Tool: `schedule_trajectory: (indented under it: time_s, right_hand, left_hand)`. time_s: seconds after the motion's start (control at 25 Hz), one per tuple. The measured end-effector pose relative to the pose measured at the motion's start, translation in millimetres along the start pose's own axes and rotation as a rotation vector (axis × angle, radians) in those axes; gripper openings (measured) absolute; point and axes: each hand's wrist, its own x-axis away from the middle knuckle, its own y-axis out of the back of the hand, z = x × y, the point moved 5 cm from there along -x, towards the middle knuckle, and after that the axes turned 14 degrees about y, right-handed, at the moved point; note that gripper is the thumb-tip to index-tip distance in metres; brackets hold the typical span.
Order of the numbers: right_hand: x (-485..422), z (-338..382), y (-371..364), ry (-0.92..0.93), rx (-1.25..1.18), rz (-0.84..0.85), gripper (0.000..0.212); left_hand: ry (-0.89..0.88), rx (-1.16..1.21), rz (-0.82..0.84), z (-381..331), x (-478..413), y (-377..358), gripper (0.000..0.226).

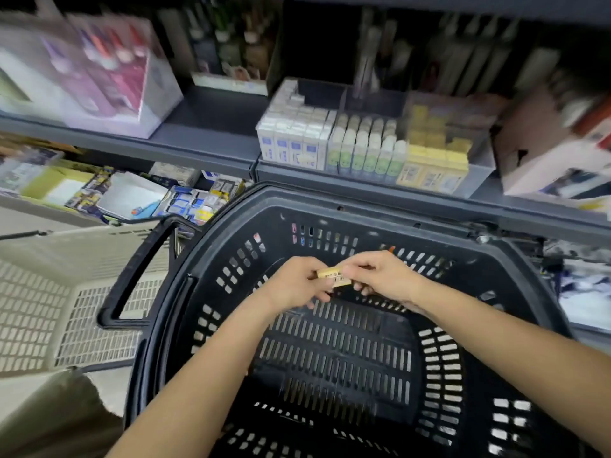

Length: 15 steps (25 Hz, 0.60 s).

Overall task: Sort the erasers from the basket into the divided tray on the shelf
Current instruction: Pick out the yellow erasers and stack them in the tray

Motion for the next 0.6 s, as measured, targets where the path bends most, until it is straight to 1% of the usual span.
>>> schedule_trajectory:
  time_s: [0.08,0.24,0.36,0.4,0.48,0.52,0.6]
  right_hand:
    - [12.1,21.3,14.7,0.01,-0.078,-0.052,0.022]
    - [35.7,53.9,41.5,0.066,-0.066,-0.124,0.031]
    - [50.4,68.6,65.2,0.094,-0.092,-0.199,0.031]
    - [55.3,72.7,72.0,0.132,-0.086,-0.195,0.026]
    - [64.2,79.9,82.9,0.217,-0.05,-0.162,0.009]
    - [66.9,82.7,88.2,0.249,-0.015,-0.163,0.011]
    - [65.9,88.2,105.5,0.268,0.044,-0.243,0.017]
  left_hand:
    - [-0.032,0.138,0.029,-14.9,16.4,1.3,0.015]
    - [-0.053,0.395,0.163,-44.4,39.7,-7.3,0.021]
    - [-0.152,0.436,0.128,-70.4,47.2,-11.9,0.022]
    - [-0.17,0.464,0.106,-77.3,48.9,-13.0,0.022]
    - [-0.175,0.519,0.077,-90.7,49.3,-14.9,0.021]
    - [-0.177,0.535,0.083,-98.2,48.3,-16.1,0.02]
    - [-0.189,0.567,0.108,-119.0,44.3,-17.2,0.019]
